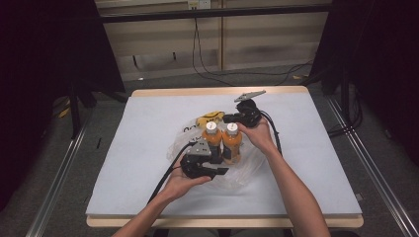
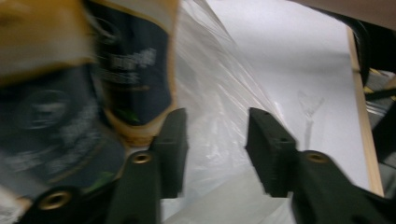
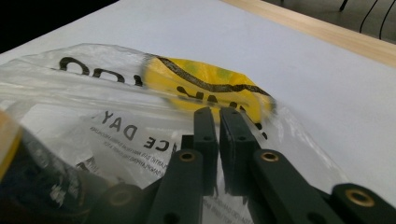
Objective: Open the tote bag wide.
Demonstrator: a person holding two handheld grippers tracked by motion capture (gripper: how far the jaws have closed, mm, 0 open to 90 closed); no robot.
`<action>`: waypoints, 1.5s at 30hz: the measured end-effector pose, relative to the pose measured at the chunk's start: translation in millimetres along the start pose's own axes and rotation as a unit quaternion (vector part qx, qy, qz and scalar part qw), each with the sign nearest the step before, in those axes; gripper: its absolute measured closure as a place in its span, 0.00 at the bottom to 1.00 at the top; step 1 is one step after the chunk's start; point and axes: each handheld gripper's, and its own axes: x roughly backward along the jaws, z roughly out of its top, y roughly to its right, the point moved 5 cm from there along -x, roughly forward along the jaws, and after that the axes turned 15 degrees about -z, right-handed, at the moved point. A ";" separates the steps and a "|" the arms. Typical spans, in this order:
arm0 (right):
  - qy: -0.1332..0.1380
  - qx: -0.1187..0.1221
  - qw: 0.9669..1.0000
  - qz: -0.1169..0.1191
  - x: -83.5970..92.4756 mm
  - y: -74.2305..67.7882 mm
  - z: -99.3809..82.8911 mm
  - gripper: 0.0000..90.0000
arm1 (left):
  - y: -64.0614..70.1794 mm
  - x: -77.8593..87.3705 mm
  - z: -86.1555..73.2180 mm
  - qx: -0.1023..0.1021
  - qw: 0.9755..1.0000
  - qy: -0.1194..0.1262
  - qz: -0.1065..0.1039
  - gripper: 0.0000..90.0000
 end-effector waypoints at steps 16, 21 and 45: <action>0.061 -0.012 0.997 -0.039 76.2 16.4 -22.0 0.47 | -0.2 33.6 -1.3 0.003 0.999 0.034 0.041 0.21; 0.071 -0.015 0.996 -0.041 98.3 16.7 -31.7 0.37 | -0.4 51.2 2.8 0.000 0.997 0.051 0.054 0.17; 0.078 -0.045 0.991 -0.094 184.8 16.3 -112.0 0.16 | 19.2 140.2 -48.6 0.034 0.986 0.082 0.142 0.04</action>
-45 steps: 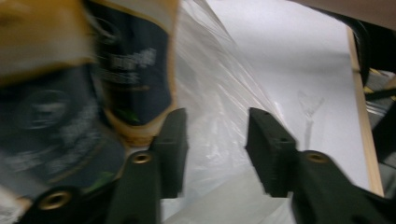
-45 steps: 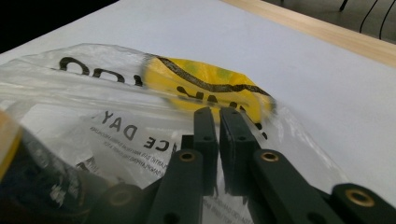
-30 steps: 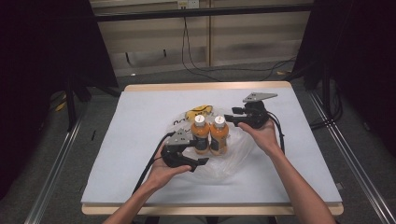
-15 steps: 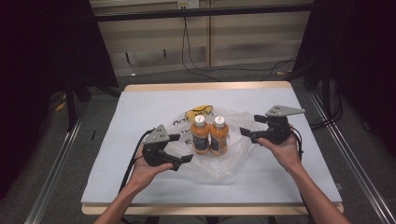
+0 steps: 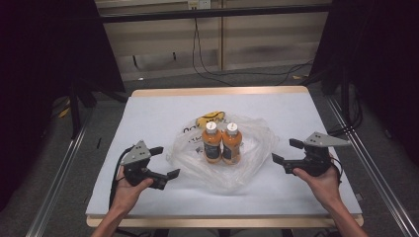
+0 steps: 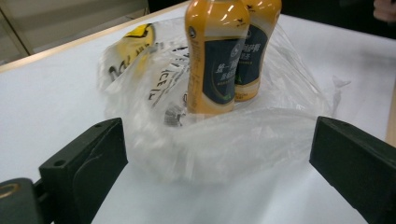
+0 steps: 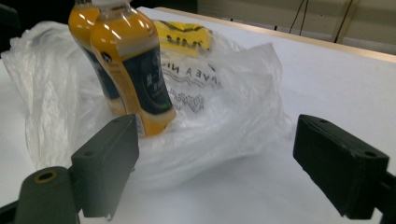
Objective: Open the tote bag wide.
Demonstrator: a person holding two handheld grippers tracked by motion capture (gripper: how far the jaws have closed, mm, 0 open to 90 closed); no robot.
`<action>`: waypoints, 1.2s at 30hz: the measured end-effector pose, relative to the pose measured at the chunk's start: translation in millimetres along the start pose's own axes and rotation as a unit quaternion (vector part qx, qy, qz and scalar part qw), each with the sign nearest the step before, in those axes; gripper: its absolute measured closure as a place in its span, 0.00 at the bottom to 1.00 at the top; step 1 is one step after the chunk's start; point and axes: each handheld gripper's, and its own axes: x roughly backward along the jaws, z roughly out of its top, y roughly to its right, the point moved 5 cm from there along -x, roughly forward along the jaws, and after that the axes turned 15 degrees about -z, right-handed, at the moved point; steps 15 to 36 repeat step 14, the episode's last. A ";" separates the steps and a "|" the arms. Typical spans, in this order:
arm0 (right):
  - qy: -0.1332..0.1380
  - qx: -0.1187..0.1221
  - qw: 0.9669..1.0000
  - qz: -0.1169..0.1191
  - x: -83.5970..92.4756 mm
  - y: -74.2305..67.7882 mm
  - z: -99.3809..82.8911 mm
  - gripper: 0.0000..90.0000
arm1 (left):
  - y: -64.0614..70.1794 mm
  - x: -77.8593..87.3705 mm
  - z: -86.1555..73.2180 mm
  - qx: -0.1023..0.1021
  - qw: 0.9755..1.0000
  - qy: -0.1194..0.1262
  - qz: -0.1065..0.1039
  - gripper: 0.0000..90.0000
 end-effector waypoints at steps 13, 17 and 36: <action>-0.004 -0.040 0.999 -0.029 29.9 24.7 -36.9 0.13 | 2.8 29.6 -51.8 0.040 0.998 -0.037 0.039 0.04; -0.003 -0.045 0.998 -0.036 32.0 27.5 -39.4 0.13 | 1.7 31.2 -52.8 0.040 0.998 -0.032 0.043 0.04; -0.003 -0.045 0.998 -0.036 32.0 27.5 -39.4 0.13 | 1.7 31.2 -52.8 0.040 0.998 -0.032 0.043 0.04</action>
